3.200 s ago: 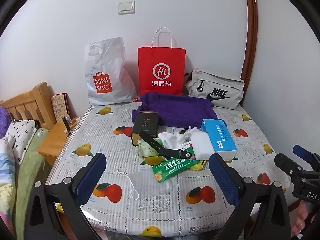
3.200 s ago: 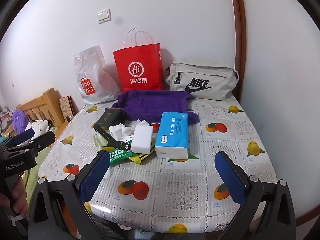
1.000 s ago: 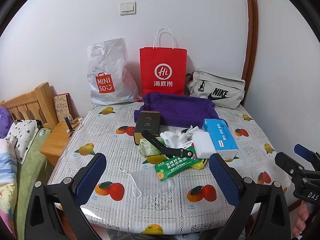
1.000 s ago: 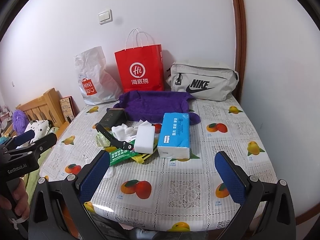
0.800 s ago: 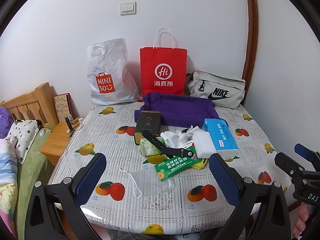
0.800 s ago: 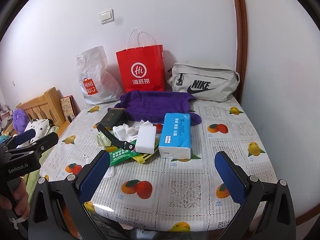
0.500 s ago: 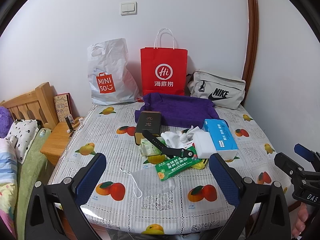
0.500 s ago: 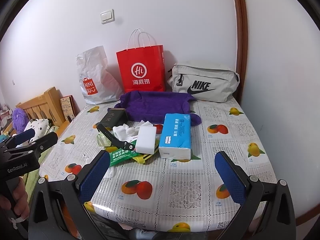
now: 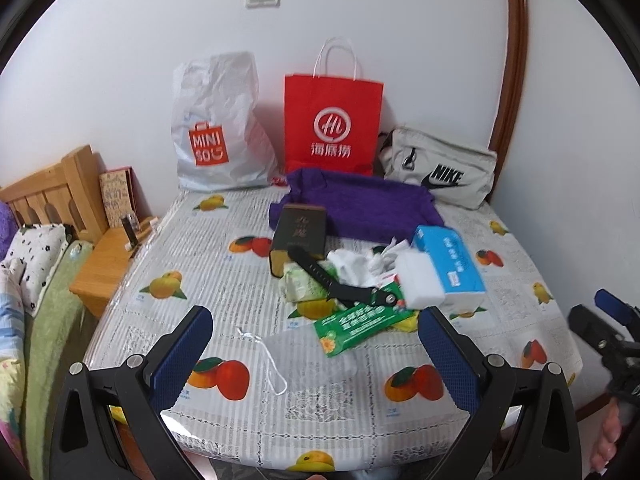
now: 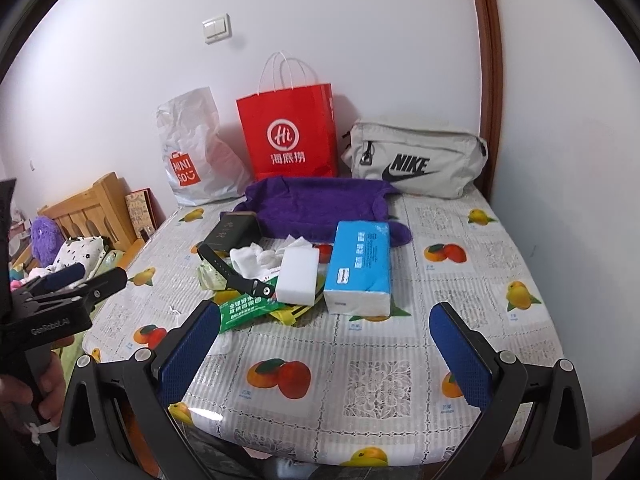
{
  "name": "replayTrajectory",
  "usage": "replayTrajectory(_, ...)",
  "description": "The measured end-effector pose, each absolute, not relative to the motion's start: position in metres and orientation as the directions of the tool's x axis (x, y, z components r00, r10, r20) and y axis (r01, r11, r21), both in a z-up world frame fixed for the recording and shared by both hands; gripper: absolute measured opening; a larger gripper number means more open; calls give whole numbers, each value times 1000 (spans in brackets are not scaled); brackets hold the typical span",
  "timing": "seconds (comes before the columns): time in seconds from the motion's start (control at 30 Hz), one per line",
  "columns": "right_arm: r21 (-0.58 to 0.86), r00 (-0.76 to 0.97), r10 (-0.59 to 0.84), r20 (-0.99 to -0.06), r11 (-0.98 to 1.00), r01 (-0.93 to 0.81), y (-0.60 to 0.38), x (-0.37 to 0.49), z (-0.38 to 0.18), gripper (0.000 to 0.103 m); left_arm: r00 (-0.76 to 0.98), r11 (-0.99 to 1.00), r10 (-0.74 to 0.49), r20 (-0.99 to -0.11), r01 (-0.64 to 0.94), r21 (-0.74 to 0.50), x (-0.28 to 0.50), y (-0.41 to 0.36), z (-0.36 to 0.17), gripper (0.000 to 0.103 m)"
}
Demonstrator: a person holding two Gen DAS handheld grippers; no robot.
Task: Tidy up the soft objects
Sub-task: 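Grasp the white mesh bag with the left tool while the right tool grasps the white sponge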
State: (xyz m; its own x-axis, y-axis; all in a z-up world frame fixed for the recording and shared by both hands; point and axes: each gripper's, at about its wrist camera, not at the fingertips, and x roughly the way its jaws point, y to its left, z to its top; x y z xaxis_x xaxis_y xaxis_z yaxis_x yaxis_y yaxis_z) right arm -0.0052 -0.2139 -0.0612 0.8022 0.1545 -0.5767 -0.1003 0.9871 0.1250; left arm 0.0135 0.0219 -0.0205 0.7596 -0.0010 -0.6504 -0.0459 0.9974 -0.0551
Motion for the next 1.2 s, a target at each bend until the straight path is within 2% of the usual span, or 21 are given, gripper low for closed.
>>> replayTrajectory(0.33,128,758,154,-633,987,-93,-212,18,-93,103,633,997,24,-774,-67,-23,54,24,-94,103)
replayTrajectory(0.63,132,713,162,-683,986,-98,-205,41,-119,103,559,999,2,-829,-42,-26,80,16,-150,103)
replayTrajectory(0.9,151,651,185,-736,983,-109,-198,65,-151,103,538,999,-3,-843,-34,-26,95,9,-187,103)
replayTrajectory(1.2,177,596,212,-774,977,-117,-195,87,-180,102,573,1000,11,-820,-26,-4,95,12,-192,103)
